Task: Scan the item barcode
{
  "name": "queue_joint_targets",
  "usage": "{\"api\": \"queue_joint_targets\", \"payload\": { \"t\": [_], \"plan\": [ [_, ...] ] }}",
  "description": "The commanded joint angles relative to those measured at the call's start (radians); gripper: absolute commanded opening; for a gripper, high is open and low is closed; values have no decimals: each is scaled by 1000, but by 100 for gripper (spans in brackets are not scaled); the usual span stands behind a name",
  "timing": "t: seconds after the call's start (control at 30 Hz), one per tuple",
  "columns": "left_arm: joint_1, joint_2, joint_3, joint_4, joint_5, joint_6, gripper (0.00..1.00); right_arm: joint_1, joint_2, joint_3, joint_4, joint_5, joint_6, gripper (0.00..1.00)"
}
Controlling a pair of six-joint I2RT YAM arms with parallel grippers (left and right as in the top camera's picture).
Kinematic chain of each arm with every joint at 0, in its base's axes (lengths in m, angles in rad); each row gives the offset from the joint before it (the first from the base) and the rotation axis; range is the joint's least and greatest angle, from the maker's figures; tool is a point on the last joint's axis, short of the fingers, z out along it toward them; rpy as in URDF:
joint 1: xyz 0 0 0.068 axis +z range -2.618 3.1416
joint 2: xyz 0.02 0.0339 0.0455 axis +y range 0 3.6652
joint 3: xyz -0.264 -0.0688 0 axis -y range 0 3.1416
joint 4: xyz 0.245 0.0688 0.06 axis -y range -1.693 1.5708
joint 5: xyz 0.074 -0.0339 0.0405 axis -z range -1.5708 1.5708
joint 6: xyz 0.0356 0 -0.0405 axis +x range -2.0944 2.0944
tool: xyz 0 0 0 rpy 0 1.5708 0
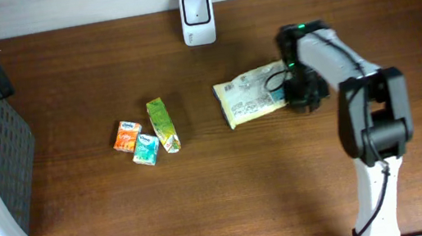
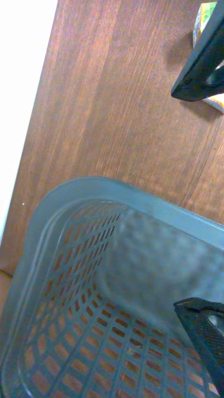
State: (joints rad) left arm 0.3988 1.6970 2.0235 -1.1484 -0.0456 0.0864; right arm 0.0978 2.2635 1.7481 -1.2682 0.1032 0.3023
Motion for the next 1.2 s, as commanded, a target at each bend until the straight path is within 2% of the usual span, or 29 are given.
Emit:
{"api": "queue_joint_targets", "payload": {
  "t": [0.0, 0.03, 0.07, 0.17, 0.23, 0.3, 0.33, 0.4, 0.43, 0.57, 0.67, 0.73, 0.8, 0.87, 0.9, 1.03, 1.07, 1.13, 1.17],
  "plan": [
    [3, -5, 12, 2, -3, 10, 99, -127, -36, -3, 151, -306, -167, 32],
    [3, -5, 12, 2, -3, 10, 99, -161, -35, -3, 208, -535, -250, 45],
    [3, -5, 12, 2, -3, 10, 99, -180, -35, -3, 235, -673, -273, 52],
    [3, -5, 12, 2, -3, 10, 99, -196, -43, -2, 220, -860, -273, 62],
    [3, -5, 12, 2, -3, 10, 99, -189, -60, -2, 161, -894, -279, 65],
    [3, -5, 12, 2, -3, 10, 99, -167, -65, -2, 93, -888, -303, 67],
    [3, -5, 12, 2, -3, 10, 99, -149, -65, -19, 101, -877, -274, 72],
    [3, -5, 12, 2, -3, 10, 99, -100, -64, -93, 214, -848, -142, 87],
    [3, -5, 12, 2, -3, 10, 99, -60, -64, -159, 325, -798, -15, 93],
    [3, -5, 12, 2, -3, 10, 99, 56, -64, -338, 649, -597, 344, 100],
    [3, -5, 12, 2, -3, 10, 99, 122, -63, -363, 682, -385, 475, 100],
    [3, -5, 12, 2, -3, 10, 99, 145, -63, -363, 682, -311, 502, 100],
    [3, -5, 12, 2, -3, 10, 99, 164, -57, -363, 695, -279, 509, 91],
    [4, -5, 12, 2, -3, 10, 99, 179, -43, -363, 701, -278, 511, 77],
    [4, -5, 12, 2, -3, 10, 99, 189, -39, -363, 701, -284, 512, 66],
    [3, -5, 12, 2, -3, 10, 99, 204, -33, -363, 709, -313, 511, 39],
    [4, -5, 12, 2, -3, 10, 99, 204, -33, -363, 712, -326, 510, 24],
    [3, -5, 12, 2, -3, 10, 99, 203, -33, -362, 713, -348, 505, 9],
    [3, -5, 12, 2, -3, 10, 99, 200, -34, -362, 721, -378, 477, 4]
  ]
}}
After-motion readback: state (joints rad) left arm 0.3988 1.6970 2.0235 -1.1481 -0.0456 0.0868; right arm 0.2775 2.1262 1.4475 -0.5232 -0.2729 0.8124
